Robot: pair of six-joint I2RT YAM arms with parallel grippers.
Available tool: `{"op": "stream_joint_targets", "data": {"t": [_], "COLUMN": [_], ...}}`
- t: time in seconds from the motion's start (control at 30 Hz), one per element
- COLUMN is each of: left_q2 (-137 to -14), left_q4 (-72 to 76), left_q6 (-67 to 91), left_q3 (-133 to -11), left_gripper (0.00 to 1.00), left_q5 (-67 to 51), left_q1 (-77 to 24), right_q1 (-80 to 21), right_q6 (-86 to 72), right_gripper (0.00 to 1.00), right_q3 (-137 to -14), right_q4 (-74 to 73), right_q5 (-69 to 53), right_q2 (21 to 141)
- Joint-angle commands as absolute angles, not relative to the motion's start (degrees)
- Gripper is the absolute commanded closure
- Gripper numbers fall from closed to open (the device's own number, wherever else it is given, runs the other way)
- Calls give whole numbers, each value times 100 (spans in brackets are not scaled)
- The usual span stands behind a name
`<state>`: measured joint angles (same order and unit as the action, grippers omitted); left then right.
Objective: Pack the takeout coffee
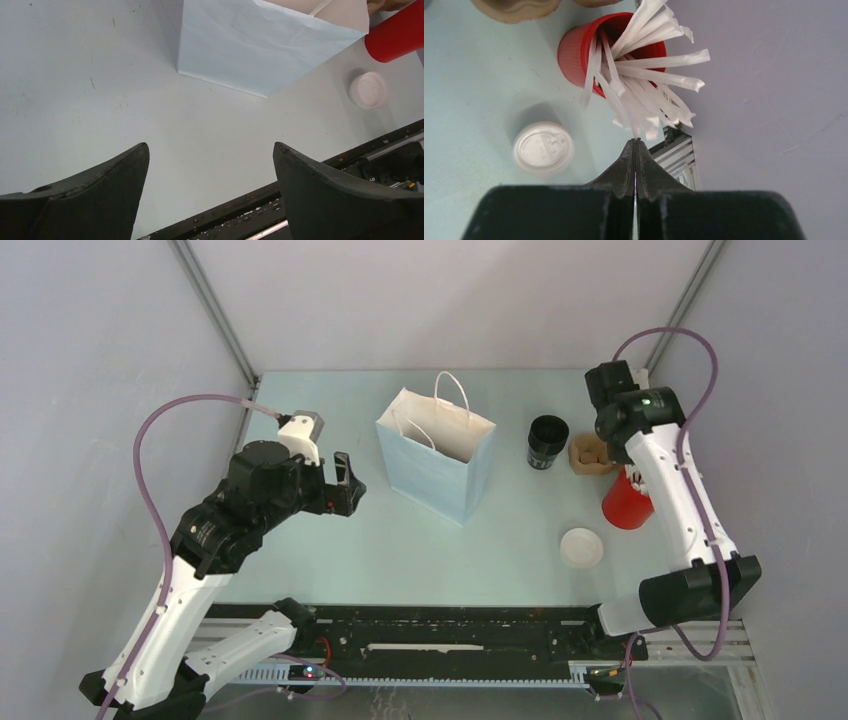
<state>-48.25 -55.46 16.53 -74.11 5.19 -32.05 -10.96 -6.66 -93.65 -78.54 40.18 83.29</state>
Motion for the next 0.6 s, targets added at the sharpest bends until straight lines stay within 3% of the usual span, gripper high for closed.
{"op": "stream_joint_targets", "data": {"t": [0.0, 0.33, 0.57], "left_q2": [-4817, -5084, -4937], "left_q4": [-5475, -5537, -5712], "left_q6": [1695, 2054, 2504], "left_q3": [-7492, -7949, -8038], "left_gripper": [2, 5, 6], "left_q5": [616, 656, 621], "left_q1": [-3182, -3164, -3162], "right_q1": [-1164, -1707, -2435], "right_q6": [-858, -125, -9], "right_gripper": [100, 100, 100], "right_q3": [-10422, -11780, -12319], "right_q4": [-8493, -8199, -7389], "right_q5": [3608, 596, -797], "right_q2": [7851, 6832, 7152]}}
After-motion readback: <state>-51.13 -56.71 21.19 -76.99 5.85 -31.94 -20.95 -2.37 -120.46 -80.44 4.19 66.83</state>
